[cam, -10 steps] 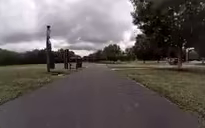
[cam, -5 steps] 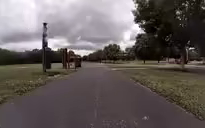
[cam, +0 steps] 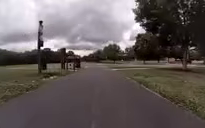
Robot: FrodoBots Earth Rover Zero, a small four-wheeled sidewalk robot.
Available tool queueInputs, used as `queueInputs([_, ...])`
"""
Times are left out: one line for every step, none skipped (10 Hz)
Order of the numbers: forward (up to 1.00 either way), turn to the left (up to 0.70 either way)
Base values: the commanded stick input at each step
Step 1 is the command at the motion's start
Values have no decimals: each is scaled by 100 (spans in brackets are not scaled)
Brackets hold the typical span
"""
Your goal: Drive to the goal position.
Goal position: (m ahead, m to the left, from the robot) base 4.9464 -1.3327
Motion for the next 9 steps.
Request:
queueInputs([70,0])
queueInputs([70,0])
queueInputs([70,0])
queueInputs([70,0])
queueInputs([70,0])
queueInputs([70,0])
queueInputs([70,0])
queueInputs([70,0])
queueInputs([70,0])
